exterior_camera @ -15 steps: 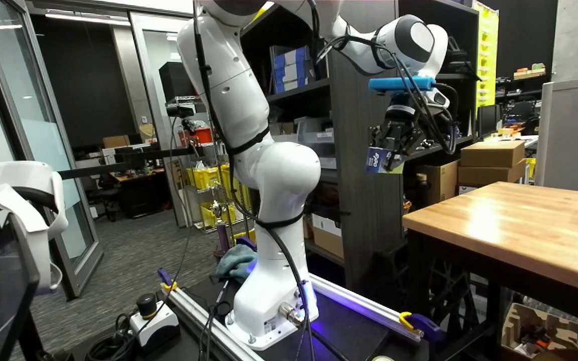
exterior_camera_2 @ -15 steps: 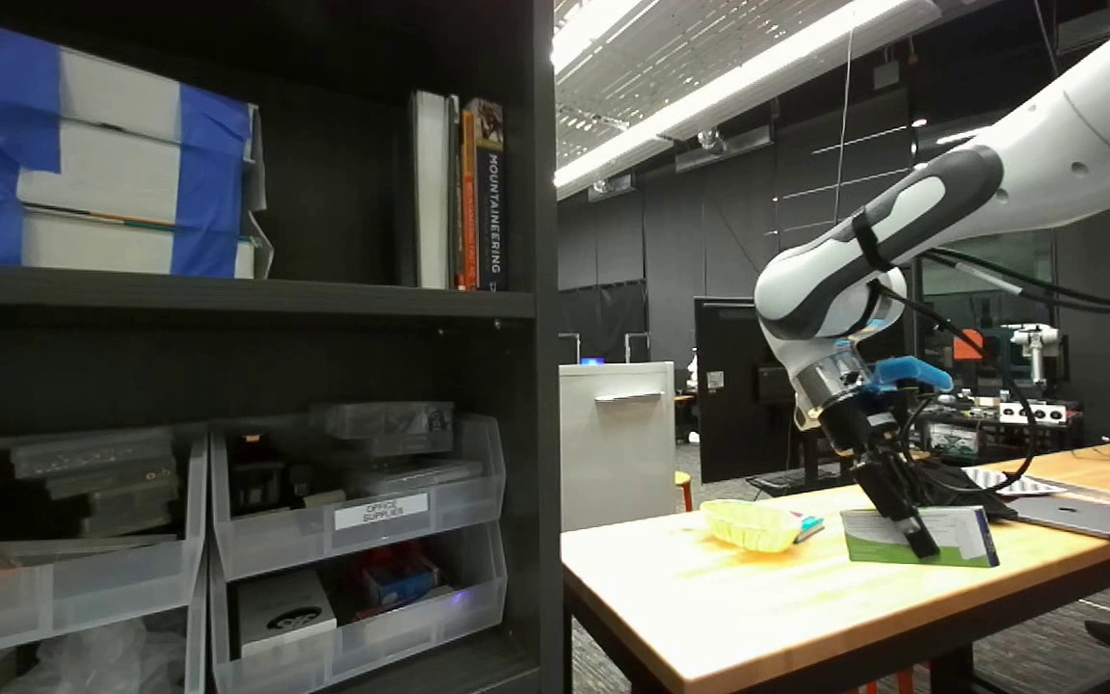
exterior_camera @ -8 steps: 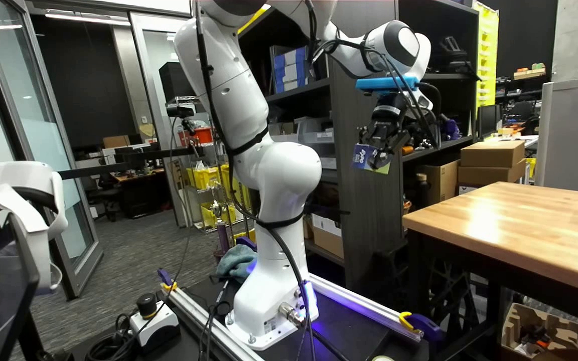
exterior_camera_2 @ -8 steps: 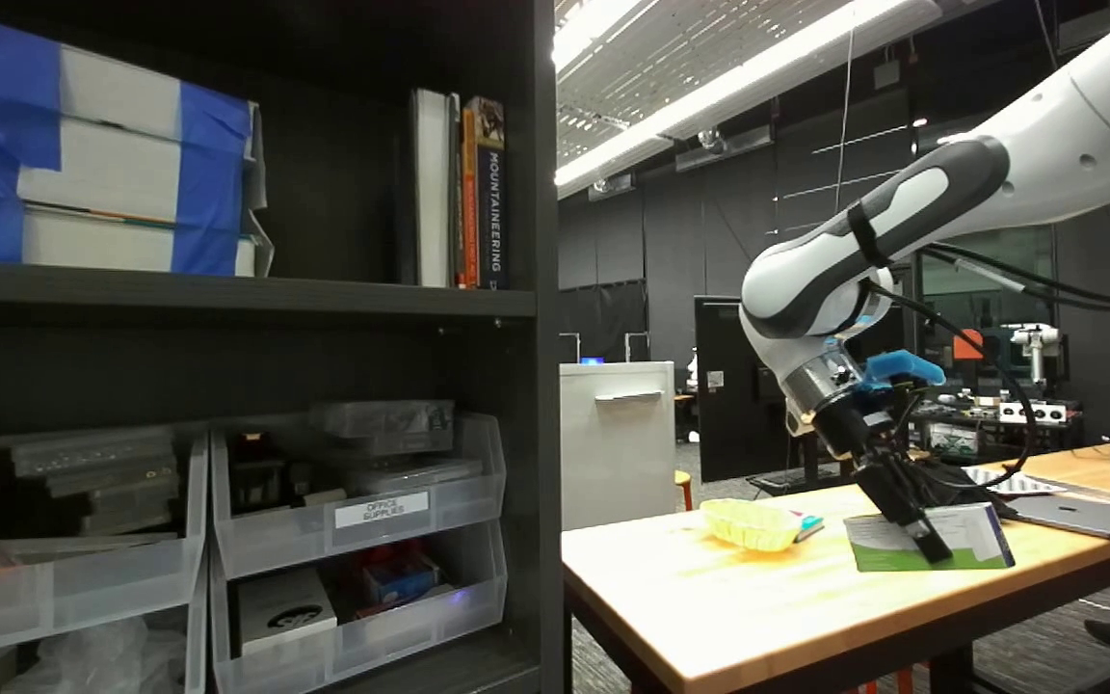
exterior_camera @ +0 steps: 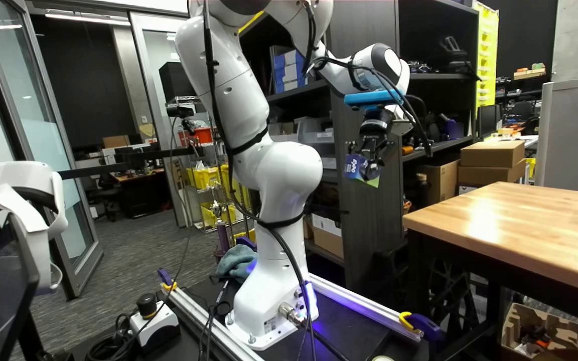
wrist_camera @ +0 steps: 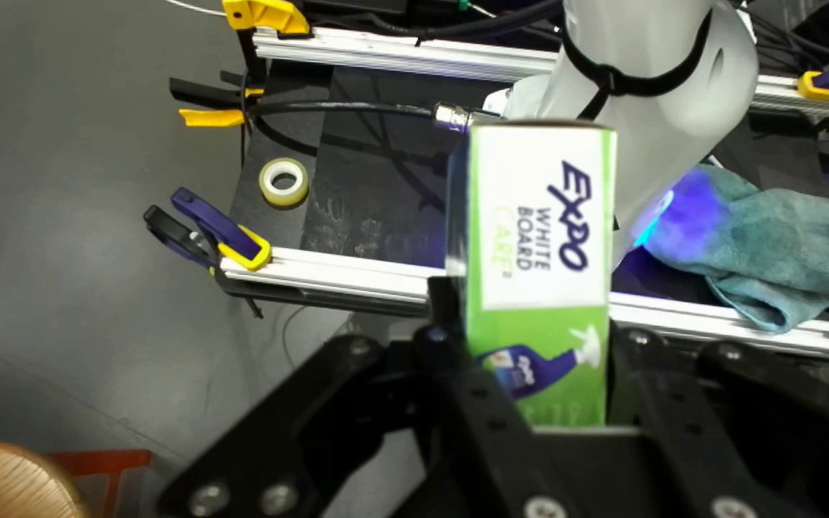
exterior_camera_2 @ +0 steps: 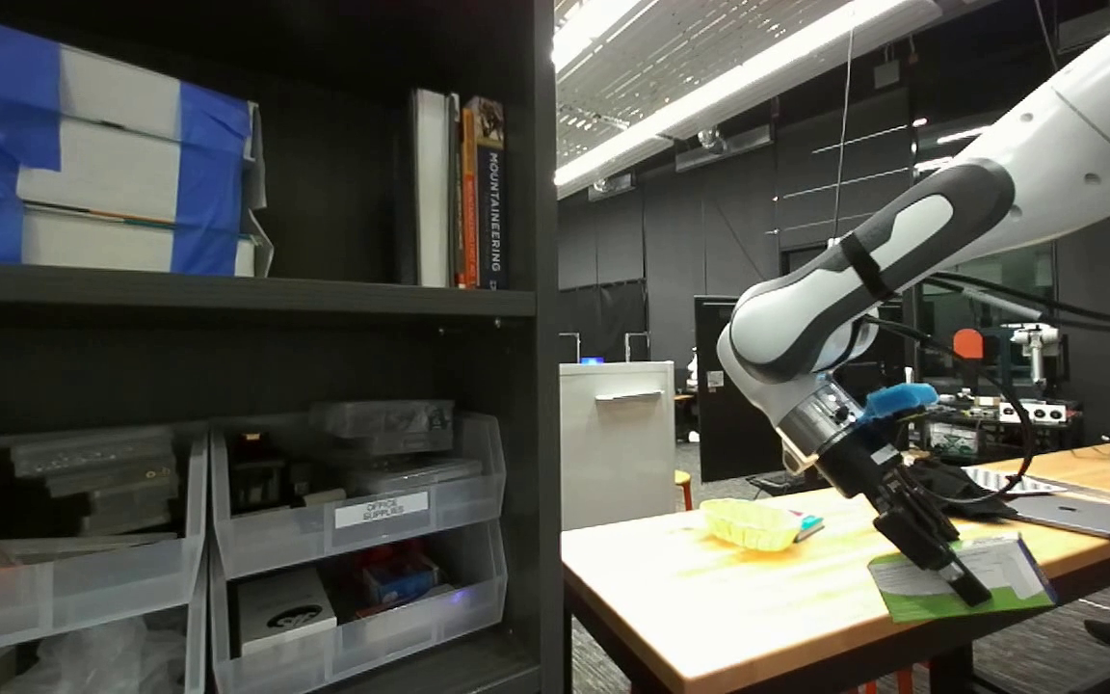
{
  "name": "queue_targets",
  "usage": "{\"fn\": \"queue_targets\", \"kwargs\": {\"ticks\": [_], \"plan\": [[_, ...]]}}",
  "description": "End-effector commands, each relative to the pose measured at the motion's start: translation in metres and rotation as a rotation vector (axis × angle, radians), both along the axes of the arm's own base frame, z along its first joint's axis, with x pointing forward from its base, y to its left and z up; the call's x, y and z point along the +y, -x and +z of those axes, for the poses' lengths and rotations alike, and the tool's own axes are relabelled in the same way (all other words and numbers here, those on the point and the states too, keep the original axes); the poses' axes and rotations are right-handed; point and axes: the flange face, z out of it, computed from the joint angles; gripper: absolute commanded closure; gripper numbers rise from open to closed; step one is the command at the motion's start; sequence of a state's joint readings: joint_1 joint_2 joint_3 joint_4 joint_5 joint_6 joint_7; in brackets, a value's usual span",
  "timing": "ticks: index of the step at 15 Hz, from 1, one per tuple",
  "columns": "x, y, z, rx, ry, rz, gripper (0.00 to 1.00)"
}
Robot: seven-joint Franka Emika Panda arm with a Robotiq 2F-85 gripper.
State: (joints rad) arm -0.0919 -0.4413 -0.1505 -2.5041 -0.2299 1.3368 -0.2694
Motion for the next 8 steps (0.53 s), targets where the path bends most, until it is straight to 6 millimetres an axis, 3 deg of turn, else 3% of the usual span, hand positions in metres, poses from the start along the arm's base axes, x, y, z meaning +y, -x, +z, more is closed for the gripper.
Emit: {"fn": "queue_targets", "kwargs": {"ticks": [1, 7, 8], "plan": [[0.041, 0.028, -0.025, 0.023, 0.019, -0.011, 0.87], [0.162, 0.092, -0.078, 0.143, -0.006, 0.004, 0.87], [0.188, 0.077, -0.069, 0.151, -0.028, -0.002, 0.87]]}}
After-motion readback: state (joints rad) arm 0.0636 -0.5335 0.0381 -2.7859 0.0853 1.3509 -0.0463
